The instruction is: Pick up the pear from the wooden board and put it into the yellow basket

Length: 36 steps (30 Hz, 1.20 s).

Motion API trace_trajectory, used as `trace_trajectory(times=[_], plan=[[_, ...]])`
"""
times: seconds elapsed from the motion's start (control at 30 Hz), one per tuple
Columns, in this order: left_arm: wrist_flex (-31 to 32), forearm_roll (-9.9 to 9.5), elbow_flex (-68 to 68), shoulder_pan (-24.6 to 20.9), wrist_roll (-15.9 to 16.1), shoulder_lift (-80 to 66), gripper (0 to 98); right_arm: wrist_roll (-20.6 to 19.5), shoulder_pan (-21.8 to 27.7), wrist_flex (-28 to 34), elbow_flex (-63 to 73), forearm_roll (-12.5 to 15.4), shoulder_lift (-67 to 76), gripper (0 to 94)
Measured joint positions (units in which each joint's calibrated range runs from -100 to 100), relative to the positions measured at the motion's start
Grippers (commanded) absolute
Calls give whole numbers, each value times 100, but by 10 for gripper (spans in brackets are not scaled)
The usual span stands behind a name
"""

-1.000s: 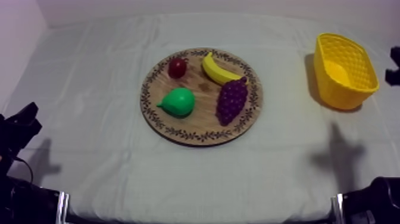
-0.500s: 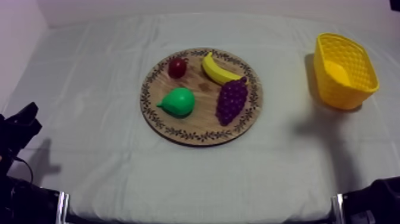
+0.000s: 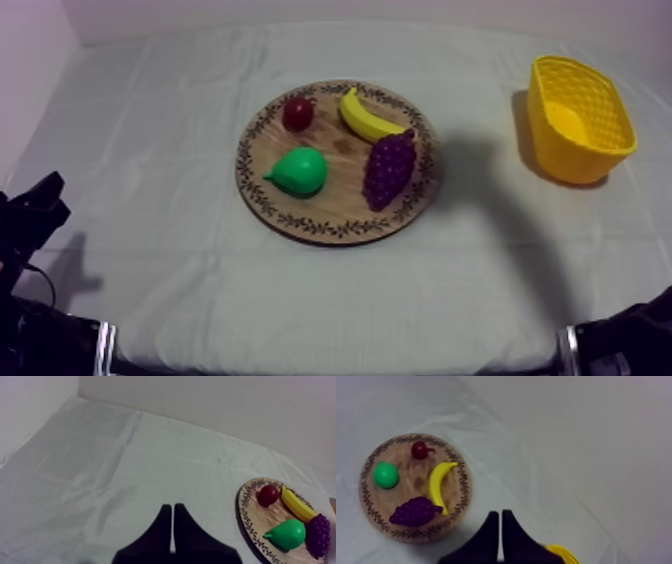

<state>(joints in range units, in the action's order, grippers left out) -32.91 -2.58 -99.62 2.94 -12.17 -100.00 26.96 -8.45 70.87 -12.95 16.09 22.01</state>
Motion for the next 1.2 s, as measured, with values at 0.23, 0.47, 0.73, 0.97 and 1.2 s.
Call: trace_trajectory(times=[0.23,0.47,0.73,0.97,1.2], plan=[[0,0,0,0,0,0,1,152,-455,86,96,0,-697,7],[0,0,0,0,0,0,1,148,-833,-148,165,33,-1340,71],[0,0,0,0,0,0,1,19,-1089,-240,269,-14,-1948,491],[0,0,0,0,0,0,1,-209,-1419,-168,340,-207,-2204,729],[0,0,0,0,0,0,1,-235,-1618,-204,520,-220,-2638,749]])
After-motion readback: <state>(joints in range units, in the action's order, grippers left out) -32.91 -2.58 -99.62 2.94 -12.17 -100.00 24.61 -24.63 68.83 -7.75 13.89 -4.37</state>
